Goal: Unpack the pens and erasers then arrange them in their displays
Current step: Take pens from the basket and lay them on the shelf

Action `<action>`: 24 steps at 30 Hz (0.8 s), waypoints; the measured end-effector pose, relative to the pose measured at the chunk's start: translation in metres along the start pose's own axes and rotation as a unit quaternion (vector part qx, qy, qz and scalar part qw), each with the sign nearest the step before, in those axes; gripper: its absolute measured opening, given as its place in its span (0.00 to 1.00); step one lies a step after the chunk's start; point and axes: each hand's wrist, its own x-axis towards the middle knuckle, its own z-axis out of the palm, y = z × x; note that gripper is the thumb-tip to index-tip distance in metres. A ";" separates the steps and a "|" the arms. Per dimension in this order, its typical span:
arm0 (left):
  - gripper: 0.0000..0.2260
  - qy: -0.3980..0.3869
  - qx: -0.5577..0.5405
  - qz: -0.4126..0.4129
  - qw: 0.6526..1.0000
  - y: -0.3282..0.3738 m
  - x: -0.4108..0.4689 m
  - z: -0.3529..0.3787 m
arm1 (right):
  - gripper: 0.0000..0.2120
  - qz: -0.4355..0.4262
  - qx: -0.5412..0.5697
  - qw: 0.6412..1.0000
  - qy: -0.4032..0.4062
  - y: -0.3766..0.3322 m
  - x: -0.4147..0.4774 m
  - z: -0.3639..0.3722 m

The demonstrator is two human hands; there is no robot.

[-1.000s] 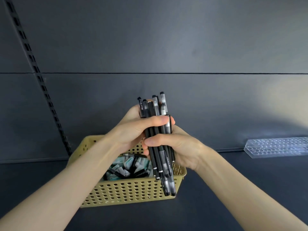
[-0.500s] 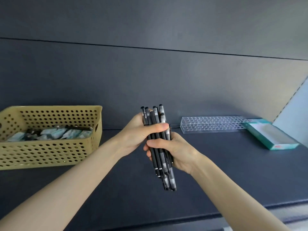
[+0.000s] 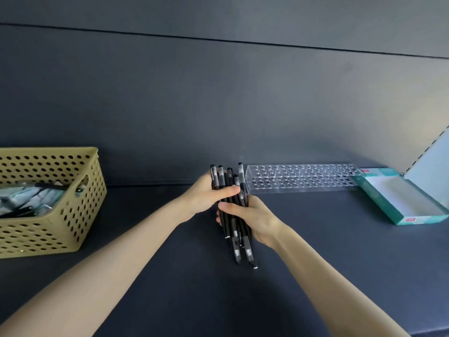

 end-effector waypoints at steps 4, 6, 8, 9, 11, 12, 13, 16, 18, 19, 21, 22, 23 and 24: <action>0.16 0.019 0.045 -0.008 0.999 -0.017 0.019 0.003 | 0.12 -0.055 -0.128 0.989 0.049 0.005 0.015 -0.018; 0.16 0.031 0.078 -0.011 0.996 -0.022 0.026 0.004 | 0.10 -0.073 -0.187 0.976 0.082 0.007 0.021 -0.026; 0.16 0.056 0.122 -0.014 0.991 -0.026 0.031 0.004 | 0.11 -0.069 -0.217 0.967 0.113 0.011 0.028 -0.032; 0.19 0.075 0.150 -0.019 0.986 -0.028 0.032 0.005 | 0.11 -0.072 -0.231 0.963 0.118 0.014 0.030 -0.033; 0.27 0.114 0.205 -0.035 0.972 -0.031 0.032 0.008 | 0.10 -0.098 -0.274 0.948 0.127 0.017 0.032 -0.034; 0.29 0.131 0.224 -0.039 0.965 -0.032 0.030 0.010 | 0.11 -0.114 -0.298 0.938 0.138 0.019 0.032 -0.034; 0.30 0.149 0.236 -0.036 0.960 -0.032 0.027 0.011 | 0.13 -0.129 -0.320 0.927 0.150 0.020 0.033 -0.034; 0.26 0.189 0.260 -0.016 0.947 -0.030 0.014 0.018 | 0.23 -0.155 -0.376 0.899 0.163 0.026 0.030 -0.034; 0.24 0.202 0.272 -0.008 0.941 -0.030 0.002 0.022 | 0.25 -0.168 -0.403 0.884 0.168 0.029 0.025 -0.034; 0.24 0.203 0.284 -0.006 0.937 -0.030 -0.005 0.024 | 0.25 -0.177 -0.408 0.879 0.173 0.029 0.021 -0.034; 0.23 0.195 0.306 0.000 0.932 -0.031 -0.018 0.029 | 0.25 -0.200 -0.417 0.868 0.181 0.028 0.014 -0.037; 0.24 0.184 0.313 0.005 0.932 -0.032 -0.024 0.032 | 0.25 -0.208 -0.423 0.863 0.183 0.027 0.011 -0.039; 0.24 0.170 0.322 0.010 0.931 -0.034 -0.028 0.035 | 0.24 -0.210 -0.427 0.861 0.181 0.026 0.008 -0.042; 0.24 0.158 0.334 0.012 0.929 -0.035 -0.031 0.038 | 0.23 -0.207 -0.431 0.862 0.171 0.026 0.004 -0.045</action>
